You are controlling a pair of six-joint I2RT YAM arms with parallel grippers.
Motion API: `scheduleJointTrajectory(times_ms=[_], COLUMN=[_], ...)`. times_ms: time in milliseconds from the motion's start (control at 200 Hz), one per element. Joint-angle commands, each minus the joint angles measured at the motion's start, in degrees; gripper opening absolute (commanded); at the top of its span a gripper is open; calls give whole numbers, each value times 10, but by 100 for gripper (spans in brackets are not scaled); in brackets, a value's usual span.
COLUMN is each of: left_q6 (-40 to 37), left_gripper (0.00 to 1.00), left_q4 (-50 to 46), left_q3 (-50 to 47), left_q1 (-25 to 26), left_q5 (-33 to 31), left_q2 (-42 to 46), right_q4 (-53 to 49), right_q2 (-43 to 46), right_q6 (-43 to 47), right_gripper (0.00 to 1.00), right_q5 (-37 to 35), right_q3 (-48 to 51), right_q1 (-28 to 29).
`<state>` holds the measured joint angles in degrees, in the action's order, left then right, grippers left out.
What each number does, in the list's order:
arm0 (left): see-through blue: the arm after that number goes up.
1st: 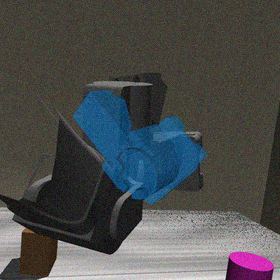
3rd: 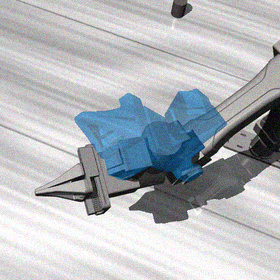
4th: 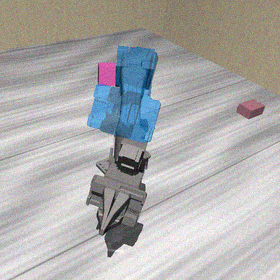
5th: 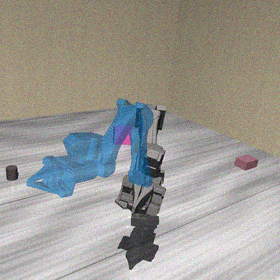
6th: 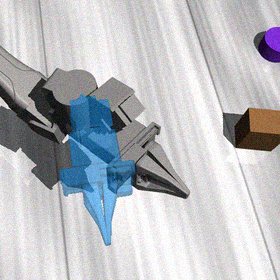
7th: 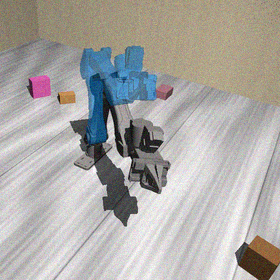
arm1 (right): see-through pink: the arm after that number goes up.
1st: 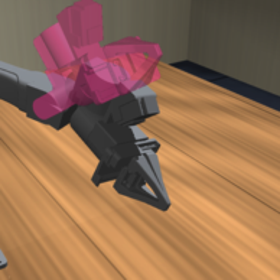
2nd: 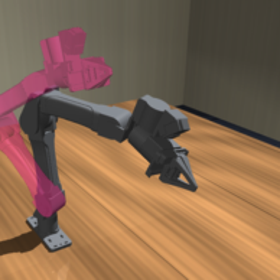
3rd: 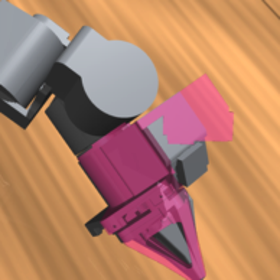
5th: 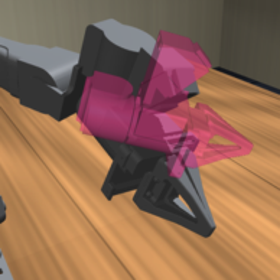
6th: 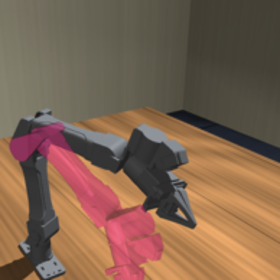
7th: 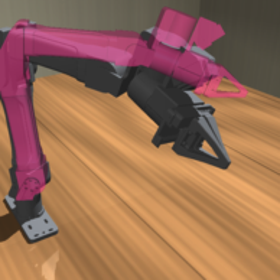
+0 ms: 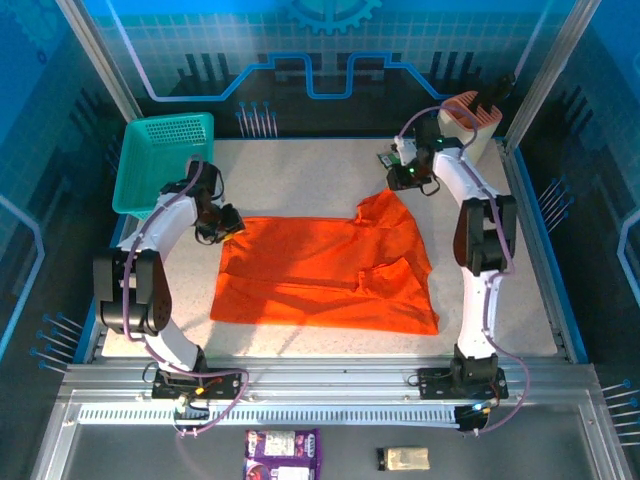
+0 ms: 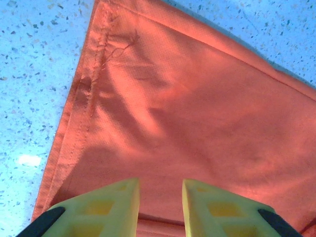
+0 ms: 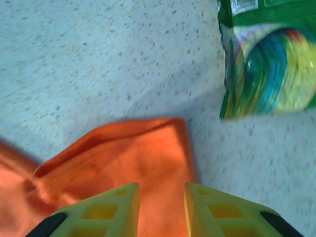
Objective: Fold the inside-out t-shirt
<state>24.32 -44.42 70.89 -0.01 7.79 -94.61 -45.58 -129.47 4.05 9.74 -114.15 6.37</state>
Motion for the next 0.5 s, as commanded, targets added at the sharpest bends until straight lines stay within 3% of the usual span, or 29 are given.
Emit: scheduleJointTrajectory(times_ms=[0, 150, 300, 495], left_q6=[-17, -25, -32, -53], left_gripper=[30, 30, 31, 31], left_q4=[-21, -28, -32, -58], left_q3=[2, 8, 25, 100], left_q1=[-7, -9, -15, -16], left_q5=[7, 1, -8, -57], left_q2=[-4, -15, -34, -104], right_q4=[-61, -102, -106, -90], right_q2=[-69, -140, -149, -130], right_q6=[40, 43, 41, 35], right_gripper=[31, 31, 27, 4], right_q5=[-10, 12, 25, 32], right_q3=[-91, -185, -187, -166], right_q1=[8, 10, 12, 11])
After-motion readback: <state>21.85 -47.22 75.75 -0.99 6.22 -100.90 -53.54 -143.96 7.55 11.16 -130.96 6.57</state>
